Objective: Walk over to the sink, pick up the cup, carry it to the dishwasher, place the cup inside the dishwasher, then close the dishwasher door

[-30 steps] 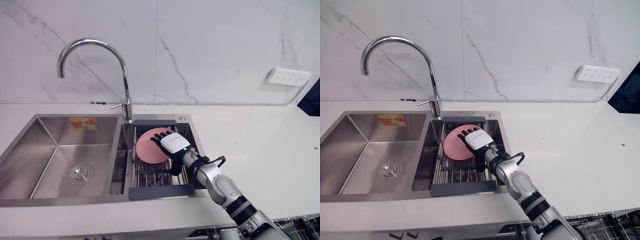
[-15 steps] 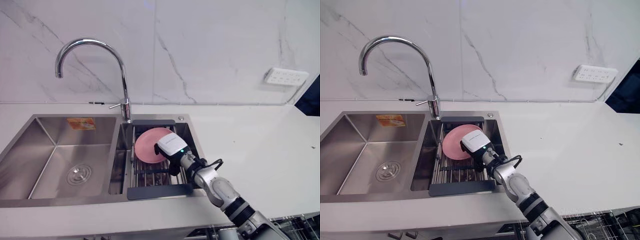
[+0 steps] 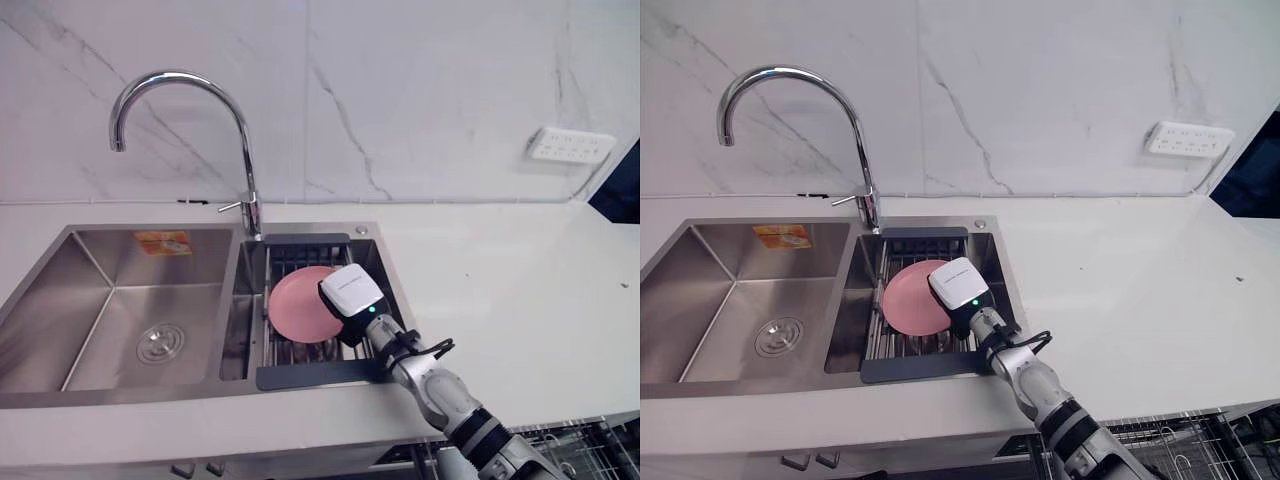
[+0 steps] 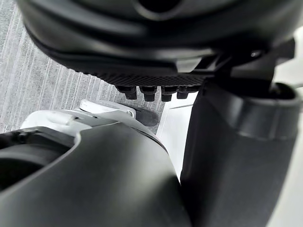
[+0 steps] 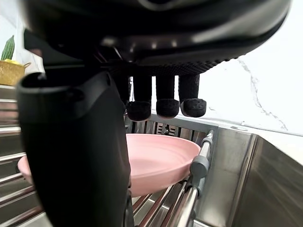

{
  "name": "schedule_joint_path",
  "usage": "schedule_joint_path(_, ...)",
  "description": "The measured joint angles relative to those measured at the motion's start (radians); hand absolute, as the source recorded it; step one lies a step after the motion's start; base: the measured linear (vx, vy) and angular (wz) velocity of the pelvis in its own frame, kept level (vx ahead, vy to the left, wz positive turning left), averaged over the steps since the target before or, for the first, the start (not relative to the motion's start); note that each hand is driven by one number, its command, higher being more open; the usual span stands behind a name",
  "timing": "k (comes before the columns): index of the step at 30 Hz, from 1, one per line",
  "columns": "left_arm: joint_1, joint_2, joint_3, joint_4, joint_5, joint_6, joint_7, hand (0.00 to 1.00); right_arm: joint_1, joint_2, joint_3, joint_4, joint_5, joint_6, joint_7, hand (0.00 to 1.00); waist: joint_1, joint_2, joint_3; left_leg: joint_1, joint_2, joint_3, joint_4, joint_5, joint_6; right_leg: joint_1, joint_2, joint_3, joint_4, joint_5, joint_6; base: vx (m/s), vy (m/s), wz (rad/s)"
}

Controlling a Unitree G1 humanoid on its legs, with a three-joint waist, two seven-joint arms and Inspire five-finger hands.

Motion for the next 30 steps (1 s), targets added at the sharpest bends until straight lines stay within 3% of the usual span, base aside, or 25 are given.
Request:
schedule_joint_path(8, -0.005, -0.003, 0.0, 0.005, 0.0, -0.001, 0.003, 1.0, 0.005, -0.022, -0.001, -0.009, 0.085, -0.002, -0.045, 0.0, -0.002, 0.01, 0.005, -0.003, 0.006, 0.008, 0.0, 0.005, -0.003, -0.007, 0.005, 0.005, 0.001, 0.009, 0.007, 0.0, -0.005, -0.02)
schedule_joint_path(13, -0.014, -0.015, 0.003, 0.025, -0.02, -0.012, 0.021, 1.0, 0.041, -0.038, -0.035, -0.057, 0.18, -0.002, -0.092, 0.0, -0.004, 0.029, 0.015, -0.002, 0.006, 0.013, 0.0, 0.014, -0.003, -0.012, 0.004, 0.01, 0.001, 0.02, -0.002, 0.0, -0.002, -0.01)
schedule_joint_path(16, -0.02, -0.032, 0.002, 0.033, -0.035, -0.017, 0.027, 1.0, 0.04, -0.029, -0.158, -0.113, 0.243, 0.016, -0.125, 0.0, 0.004, 0.052, 0.017, -0.006, 0.005, 0.017, 0.0, 0.014, -0.002, -0.019, 0.003, 0.016, 0.001, 0.024, -0.003, 0.0, -0.003, -0.03)
schedule_joint_path(23, -0.009, -0.032, -0.016, 0.039, -0.058, -0.021, 0.054, 1.0, -0.019, -0.029, -0.412, -0.261, 0.368, 0.049, -0.243, 0.0, 0.005, 0.053, -0.008, -0.002, 0.009, 0.03, 0.001, 0.014, -0.002, -0.021, 0.007, 0.028, 0.001, 0.025, -0.005, 0.01, -0.007, -0.03)
schedule_joint_path(24, -0.009, -0.032, -0.018, 0.039, -0.058, -0.021, 0.056, 1.0, -0.022, -0.029, -0.419, -0.264, 0.379, 0.051, -0.249, 1.0, 0.004, 0.053, -0.009, -0.002, 0.01, 0.031, 0.001, 0.014, -0.002, -0.021, 0.007, 0.029, 0.001, 0.026, -0.005, -0.03, 0.0, -0.04)
schedule_joint_path(30, 0.0, -0.033, -0.018, 0.041, -0.06, -0.021, 0.064, 1.0, -0.024, -0.024, -0.426, -0.271, 0.454, 0.029, -0.221, 1.0, 0.003, 0.052, -0.035, -0.001, 0.018, 0.033, 0.0, 0.015, -0.003, -0.024, 0.013, 0.033, 0.001, 0.029, -0.01, -0.05, 0.003, -0.03)
